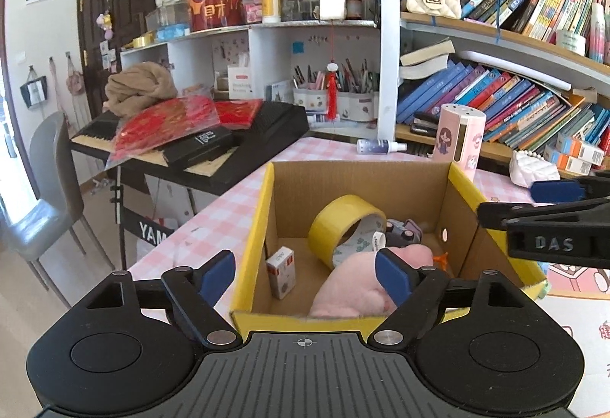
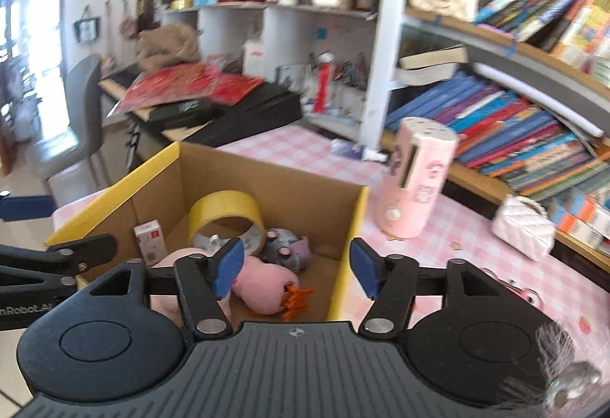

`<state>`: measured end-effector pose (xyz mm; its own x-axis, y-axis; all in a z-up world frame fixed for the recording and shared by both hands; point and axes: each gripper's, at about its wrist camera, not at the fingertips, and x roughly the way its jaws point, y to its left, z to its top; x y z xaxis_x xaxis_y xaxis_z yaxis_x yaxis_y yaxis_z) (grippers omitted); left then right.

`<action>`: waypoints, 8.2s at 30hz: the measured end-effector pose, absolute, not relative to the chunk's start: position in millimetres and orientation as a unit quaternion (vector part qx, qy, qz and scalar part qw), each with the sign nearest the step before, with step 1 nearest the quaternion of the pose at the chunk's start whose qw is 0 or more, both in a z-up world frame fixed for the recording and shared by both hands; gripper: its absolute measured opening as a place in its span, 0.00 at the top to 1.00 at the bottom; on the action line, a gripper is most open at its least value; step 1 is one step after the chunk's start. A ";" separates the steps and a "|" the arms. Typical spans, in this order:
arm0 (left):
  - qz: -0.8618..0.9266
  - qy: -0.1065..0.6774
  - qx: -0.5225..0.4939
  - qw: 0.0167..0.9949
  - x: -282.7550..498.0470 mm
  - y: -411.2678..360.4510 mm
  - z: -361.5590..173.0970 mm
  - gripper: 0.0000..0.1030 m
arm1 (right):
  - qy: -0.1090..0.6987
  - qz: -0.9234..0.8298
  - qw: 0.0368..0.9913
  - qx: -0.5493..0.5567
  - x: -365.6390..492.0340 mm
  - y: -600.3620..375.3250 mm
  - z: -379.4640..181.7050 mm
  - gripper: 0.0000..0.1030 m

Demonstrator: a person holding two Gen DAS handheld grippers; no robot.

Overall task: Organize objects
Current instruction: 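Withdraw both open tools up and away from the yellow box, then move both open tools toward the mint-green sharpener and blue cap on the mat, then grasp the mint-green sharpener with the left tool while the right tool grasps the blue cap, then carry the sharpener and blue cap in both tools over the yellow box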

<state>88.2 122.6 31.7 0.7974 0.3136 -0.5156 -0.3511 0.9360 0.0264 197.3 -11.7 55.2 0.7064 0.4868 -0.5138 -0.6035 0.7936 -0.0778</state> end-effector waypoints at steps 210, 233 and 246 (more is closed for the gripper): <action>0.034 0.392 -0.073 0.917 146.4 -75.4 -21.9 0.78 | 0.355 0.266 0.894 -0.063 296.3 -199.7 -7.9 0.72; 0.007 0.365 -0.091 0.927 48.1 13.5 -5.3 0.78 | 0.400 0.205 0.893 -0.036 116.4 -164.0 5.9 0.72; 0.022 0.366 -0.088 0.926 -11.7 65.0 -4.4 0.78 | 0.409 0.233 0.882 -0.038 54.1 -105.5 0.3 0.72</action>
<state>-11.7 65.0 -4.4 0.7316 -0.0235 -0.6814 -0.1046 0.9837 -0.1462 54.1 -105.5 0.3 0.5575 0.3788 -0.7387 -0.4415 0.8888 0.1225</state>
